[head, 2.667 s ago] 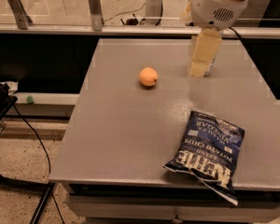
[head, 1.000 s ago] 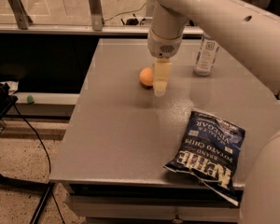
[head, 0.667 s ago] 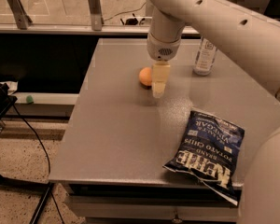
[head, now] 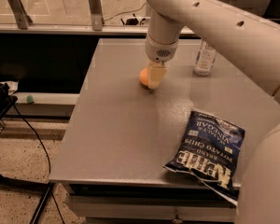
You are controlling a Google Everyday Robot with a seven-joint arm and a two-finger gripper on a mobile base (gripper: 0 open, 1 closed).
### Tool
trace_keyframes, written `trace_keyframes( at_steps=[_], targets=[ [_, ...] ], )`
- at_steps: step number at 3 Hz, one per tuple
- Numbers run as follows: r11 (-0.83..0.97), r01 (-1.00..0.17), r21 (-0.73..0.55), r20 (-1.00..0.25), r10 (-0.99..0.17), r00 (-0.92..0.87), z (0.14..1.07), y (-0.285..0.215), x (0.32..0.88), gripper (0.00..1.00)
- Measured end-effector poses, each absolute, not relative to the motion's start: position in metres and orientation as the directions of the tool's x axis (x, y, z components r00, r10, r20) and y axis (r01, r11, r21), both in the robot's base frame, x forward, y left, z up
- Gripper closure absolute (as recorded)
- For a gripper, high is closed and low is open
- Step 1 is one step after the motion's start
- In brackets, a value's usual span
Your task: Pick orange
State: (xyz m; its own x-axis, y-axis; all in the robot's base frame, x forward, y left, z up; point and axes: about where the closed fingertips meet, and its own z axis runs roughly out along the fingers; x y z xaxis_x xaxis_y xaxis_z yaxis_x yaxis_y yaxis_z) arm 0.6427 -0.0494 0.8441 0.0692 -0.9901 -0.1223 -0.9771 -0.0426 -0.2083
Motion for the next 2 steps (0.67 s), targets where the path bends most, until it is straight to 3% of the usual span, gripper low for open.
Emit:
trace_keyframes(
  at_steps=[2],
  targets=[
    [-0.044, -0.978, -0.206, -0.122, -0.99, 0.07, 0.8411, -0.0485, 0.6432, 0.91]
  ],
)
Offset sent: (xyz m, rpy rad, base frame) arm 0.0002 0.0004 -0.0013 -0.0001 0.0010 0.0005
